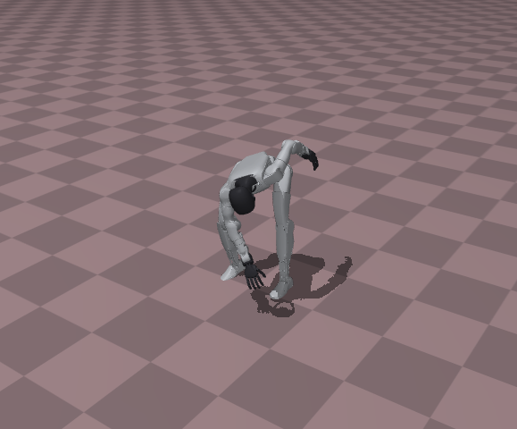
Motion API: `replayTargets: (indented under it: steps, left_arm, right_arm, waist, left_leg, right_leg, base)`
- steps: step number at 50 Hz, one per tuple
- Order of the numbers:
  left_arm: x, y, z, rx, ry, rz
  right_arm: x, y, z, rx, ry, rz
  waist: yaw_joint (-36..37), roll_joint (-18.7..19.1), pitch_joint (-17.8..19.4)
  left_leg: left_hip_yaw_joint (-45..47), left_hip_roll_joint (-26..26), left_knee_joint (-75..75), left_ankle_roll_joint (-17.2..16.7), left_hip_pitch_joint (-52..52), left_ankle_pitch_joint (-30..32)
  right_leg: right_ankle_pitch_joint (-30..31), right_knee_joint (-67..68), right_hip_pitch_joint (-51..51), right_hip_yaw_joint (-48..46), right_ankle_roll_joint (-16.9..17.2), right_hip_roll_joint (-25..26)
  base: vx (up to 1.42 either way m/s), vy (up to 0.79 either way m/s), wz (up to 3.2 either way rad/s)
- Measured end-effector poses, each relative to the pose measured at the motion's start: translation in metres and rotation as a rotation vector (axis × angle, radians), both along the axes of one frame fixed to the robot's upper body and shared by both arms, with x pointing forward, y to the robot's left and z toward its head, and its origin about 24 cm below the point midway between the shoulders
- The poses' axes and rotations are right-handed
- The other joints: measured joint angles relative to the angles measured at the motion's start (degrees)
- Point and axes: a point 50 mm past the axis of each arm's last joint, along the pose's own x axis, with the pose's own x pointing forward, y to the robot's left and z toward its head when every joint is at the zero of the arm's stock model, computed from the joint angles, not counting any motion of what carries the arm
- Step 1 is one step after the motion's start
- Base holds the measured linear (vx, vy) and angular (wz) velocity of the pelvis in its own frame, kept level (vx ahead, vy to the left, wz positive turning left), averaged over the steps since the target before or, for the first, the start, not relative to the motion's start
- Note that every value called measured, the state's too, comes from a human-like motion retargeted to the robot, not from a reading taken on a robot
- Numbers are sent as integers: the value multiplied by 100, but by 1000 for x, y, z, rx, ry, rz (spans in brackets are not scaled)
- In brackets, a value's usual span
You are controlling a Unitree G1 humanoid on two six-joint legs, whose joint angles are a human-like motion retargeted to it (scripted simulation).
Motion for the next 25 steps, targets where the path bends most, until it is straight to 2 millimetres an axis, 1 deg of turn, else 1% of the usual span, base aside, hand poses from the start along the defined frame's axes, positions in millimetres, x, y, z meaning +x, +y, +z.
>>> replayTargets:
  steps: [2,3,5,6,8,11,14,16,19,21,22,23,25]
  left_arm:
    - [1,2,1,17,-9,14]
    - [1,3,1,20,-11,28]
    - [2,4,0,11,-17,67]
    - [1,5,-1,3,-11,92]
    - [-3,9,-4,-12,8,138]
    - [-10,15,-10,-21,46,181]
    - [-11,20,-15,-3,79,192]
    - [-9,22,-18,25,94,185]
    - [0,24,-21,81,106,168]
    - [8,24,-22,121,106,162]
    - [14,26,-21,138,99,175]
    - [21,29,-19,150,80,219]
    - [25,30,-19,172,85,249]
  right_arm:
    - [0,-3,-4,0,-13,0]
    - [2,-3,-9,10,-8,1]
    - [4,-1,-21,44,1,16]
    - [7,2,-33,67,22,28]
    - [12,10,-64,109,80,54]
    - [14,23,-123,139,211,97]
    - [8,32,-181,144,356,141]
    - [-1,34,-217,168,444,165]
    - [-19,25,-265,282,554,178]
    - [-35,13,-294,408,613,163]
    - [-43,8,-307,477,636,151]
    - [-50,5,-317,544,650,140]
    - [-71,-8,-347,677,715,86]
  waist:
    - [34,23,0]
    - [38,-19,0]
    - [-32,-185,0]
    - [-81,-291,0]
    - [-191,-489,0]
    - [-373,-758,0]
    - [-555,-997,0]
    - [-658,-1139,0]
    - [-728,-1322,0]
    - [-714,-1421,0]
    - [-697,-1445,-20]
    - [-675,-1427,-80]
    - [-646,-1438,-327]
  left_leg:
    - [12,2,55,0,-13,-17]
    - [30,20,85,0,-7,-26]
    - [149,42,117,0,53,-77]
    - [212,72,109,0,144,-93]
    - [314,140,68,0,469,-130]
    - [458,252,-126,0,1264,-163]
    - [622,331,-346,0,2206,-215]
    - [731,347,-370,0,2821,-326]
    - [893,367,-344,0,3759,-546]
    - [1007,395,-313,0,4404,-716]
    - [1021,468,-322,0,4691,-766]
    - [946,650,-382,0,4901,-739]
    - [1012,792,-402,0,5390,-862]
  right_leg:
    - [-6,12,0,11,3,13]
    - [5,11,0,38,-2,38]
    - [-2,2,0,149,11,74]
    - [7,-14,48,210,23,109]
    - [27,-109,325,294,60,200]
    - [36,-335,1041,397,132,348]
    - [-2,-577,1900,517,192,465]
    - [-52,-743,2518,603,229,520]
    - [-150,-998,3490,737,283,597]
    - [-221,-1174,4164,830,320,659]
    - [-200,-1419,4535,850,289,771]
    - [-66,-1973,4966,815,158,1041]
    - [-5,-2405,5588,861,128,1244]
  base:
    - [-3,-2,-4]
    - [-5,-5,-14]
    - [-1,-5,-20]
    - [0,-4,-37]
    - [0,-4,-57]
    - [4,-2,-63]
    - [9,0,-54]
    - [13,-1,-46]
    - [17,-3,-50]
    - [20,-6,-62]
    - [17,-16,-76]
    - [16,-18,-80]
    - [22,-8,-76]
